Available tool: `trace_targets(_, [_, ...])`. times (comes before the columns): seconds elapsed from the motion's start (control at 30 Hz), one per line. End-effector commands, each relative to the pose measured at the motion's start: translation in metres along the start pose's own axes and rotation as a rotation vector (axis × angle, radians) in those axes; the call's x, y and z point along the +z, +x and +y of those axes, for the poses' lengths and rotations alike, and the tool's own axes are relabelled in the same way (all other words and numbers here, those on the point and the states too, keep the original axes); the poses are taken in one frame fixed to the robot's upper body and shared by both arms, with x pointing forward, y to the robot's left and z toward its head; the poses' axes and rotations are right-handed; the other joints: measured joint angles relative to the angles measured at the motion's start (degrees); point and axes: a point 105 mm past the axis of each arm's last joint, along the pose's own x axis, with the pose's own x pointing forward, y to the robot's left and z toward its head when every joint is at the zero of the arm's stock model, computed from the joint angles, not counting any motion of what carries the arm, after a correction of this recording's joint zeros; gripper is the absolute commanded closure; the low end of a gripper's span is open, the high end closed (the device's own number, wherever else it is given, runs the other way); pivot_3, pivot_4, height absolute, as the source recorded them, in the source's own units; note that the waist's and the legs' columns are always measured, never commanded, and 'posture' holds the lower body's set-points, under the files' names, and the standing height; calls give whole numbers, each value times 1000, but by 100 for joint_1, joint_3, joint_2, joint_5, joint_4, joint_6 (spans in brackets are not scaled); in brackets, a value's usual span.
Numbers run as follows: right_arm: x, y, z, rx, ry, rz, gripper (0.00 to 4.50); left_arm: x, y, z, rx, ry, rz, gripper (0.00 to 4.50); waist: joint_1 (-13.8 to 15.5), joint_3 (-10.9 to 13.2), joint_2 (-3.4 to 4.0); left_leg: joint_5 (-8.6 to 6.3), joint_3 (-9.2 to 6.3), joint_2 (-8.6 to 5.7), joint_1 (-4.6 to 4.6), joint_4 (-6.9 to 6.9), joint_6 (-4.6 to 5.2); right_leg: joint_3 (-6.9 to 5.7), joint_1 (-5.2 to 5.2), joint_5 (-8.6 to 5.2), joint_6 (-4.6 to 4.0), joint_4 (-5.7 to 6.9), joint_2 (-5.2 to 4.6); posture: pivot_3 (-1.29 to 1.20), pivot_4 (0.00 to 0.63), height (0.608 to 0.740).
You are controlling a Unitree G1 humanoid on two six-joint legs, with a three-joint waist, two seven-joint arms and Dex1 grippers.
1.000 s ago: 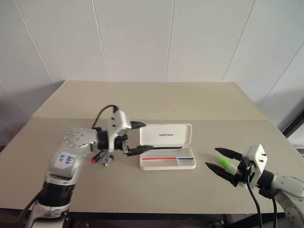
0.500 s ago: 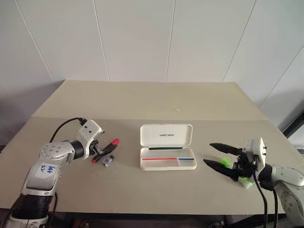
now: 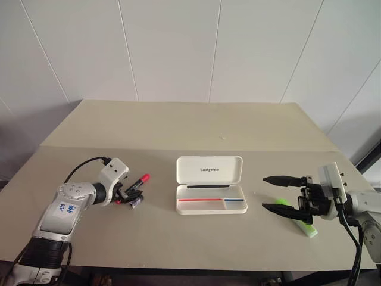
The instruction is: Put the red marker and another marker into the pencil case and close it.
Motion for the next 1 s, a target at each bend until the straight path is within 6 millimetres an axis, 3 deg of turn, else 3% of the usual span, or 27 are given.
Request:
trace_targets(0.03, [6, 1, 1, 0, -31, 2, 0, -5, 0, 5, 16, 3, 35, 47, 0, 0, 0, 0, 0, 0, 0, 0, 0, 0, 0, 0, 0, 0, 0, 0, 150, 740])
trace_targets(0.33, [5, 2, 2, -18, -32, 0, 0, -10, 8, 9, -28, -217, 8, 47, -1, -1, 2, -1, 1, -1, 2, 8, 0, 0, 1, 1, 1, 8, 0, 0, 150, 740])
trace_targets(0.57, [5, 5, 1, -32, -35, -5, 0, -24, 15, 3, -84, -224, 79, 47, 0, -2, 4, -1, 0, -2, 3, 6, 0, 0, 1, 0, 1, 9, -1, 0, 150, 740])
trace_targets(0.7, [5, 6, -1, -44, -36, -8, 0, -30, 20, 4, -96, -227, 123, 912, -1, -4, 6, -1, 1, -2, 4, 7, 0, 0, 2, 0, 1, 9, -1, 0, 150, 740])
trace_targets(1.0, [4, 7, -1, -69, -39, -10, 0, -25, 25, 7, -103, -216, 128, 3782, 11, -7, 12, -2, 0, -4, 4, 5, 1, 0, 2, -1, 3, 10, -4, 0, 150, 740])
